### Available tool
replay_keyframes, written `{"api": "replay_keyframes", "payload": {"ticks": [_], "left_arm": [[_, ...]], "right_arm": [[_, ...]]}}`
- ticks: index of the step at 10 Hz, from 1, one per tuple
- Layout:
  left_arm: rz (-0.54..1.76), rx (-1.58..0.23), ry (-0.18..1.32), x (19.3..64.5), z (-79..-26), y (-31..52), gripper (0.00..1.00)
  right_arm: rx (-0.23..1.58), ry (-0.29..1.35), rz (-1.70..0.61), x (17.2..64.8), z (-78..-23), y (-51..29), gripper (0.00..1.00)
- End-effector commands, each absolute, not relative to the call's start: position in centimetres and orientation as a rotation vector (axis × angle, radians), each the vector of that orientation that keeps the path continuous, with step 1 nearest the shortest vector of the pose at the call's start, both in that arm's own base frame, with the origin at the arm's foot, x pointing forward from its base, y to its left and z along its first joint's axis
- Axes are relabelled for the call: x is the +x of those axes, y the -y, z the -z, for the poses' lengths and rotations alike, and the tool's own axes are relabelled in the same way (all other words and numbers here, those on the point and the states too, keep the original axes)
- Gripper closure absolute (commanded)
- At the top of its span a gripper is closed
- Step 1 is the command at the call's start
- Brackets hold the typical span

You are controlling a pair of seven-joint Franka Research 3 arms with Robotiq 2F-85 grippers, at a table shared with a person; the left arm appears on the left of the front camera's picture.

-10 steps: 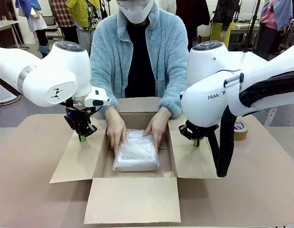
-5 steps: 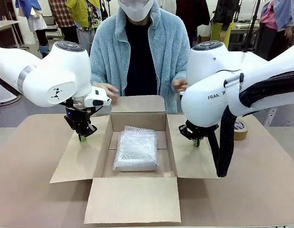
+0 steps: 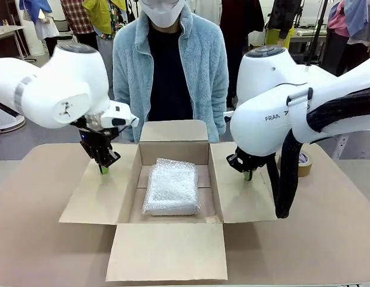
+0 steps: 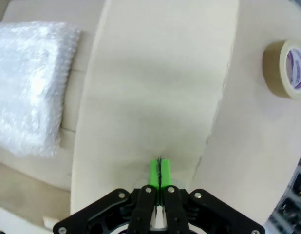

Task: Wrap the clocks to prevent damage.
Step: Once the human has placed the objects inside and stepped back, release both hands from the side flaps of the Package Box.

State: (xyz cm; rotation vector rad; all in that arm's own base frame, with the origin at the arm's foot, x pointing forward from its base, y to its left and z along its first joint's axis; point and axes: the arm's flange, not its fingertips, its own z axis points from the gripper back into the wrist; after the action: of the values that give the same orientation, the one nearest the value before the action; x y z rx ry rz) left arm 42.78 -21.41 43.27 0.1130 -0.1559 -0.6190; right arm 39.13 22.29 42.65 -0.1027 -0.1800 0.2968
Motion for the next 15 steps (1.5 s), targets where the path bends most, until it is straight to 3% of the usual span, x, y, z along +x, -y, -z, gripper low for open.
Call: {"api": "replay_keyframes", "payload": {"ticks": [1, 5, 6, 7, 8, 11, 13, 15], "left_arm": [[0.745, 0.067, 0.161, 40.1, -48.5, 17.7, 1.00], [0.903, -0.058, 0.200, 37.7, -53.4, 10.4, 1.00], [0.912, -0.092, 0.235, 37.7, -53.6, 9.2, 1.00], [0.857, 0.019, 0.294, 37.8, -52.9, 9.8, 1.00], [0.883, -0.019, 0.210, 37.8, -54.6, 9.7, 1.00], [0.882, -0.021, 0.235, 37.8, -54.3, 9.1, 1.00], [1.292, -0.390, -0.027, 39.5, -53.9, 5.6, 1.00], [1.545, -0.575, -0.098, 39.7, -54.1, 2.6, 1.00]], "right_arm": [[-0.094, 0.192, -0.426, 37.1, -47.6, -18.9, 0.99], [-0.003, 0.186, -0.600, 35.2, -54.1, -11.7, 0.99], [-0.004, 0.200, -0.551, 35.4, -54.4, -10.8, 0.99], [-0.151, 0.211, -0.244, 36.2, -53.7, -10.9, 0.99], [-0.030, 0.209, -0.565, 35.1, -54.8, -10.9, 0.99], [-0.057, 0.212, -0.487, 35.2, -54.8, -10.2, 0.99], [0.130, 0.193, -0.789, 35.6, -53.8, -8.1, 0.99], [0.195, 0.179, -1.071, 35.8, -52.8, -5.0, 0.99]]}}
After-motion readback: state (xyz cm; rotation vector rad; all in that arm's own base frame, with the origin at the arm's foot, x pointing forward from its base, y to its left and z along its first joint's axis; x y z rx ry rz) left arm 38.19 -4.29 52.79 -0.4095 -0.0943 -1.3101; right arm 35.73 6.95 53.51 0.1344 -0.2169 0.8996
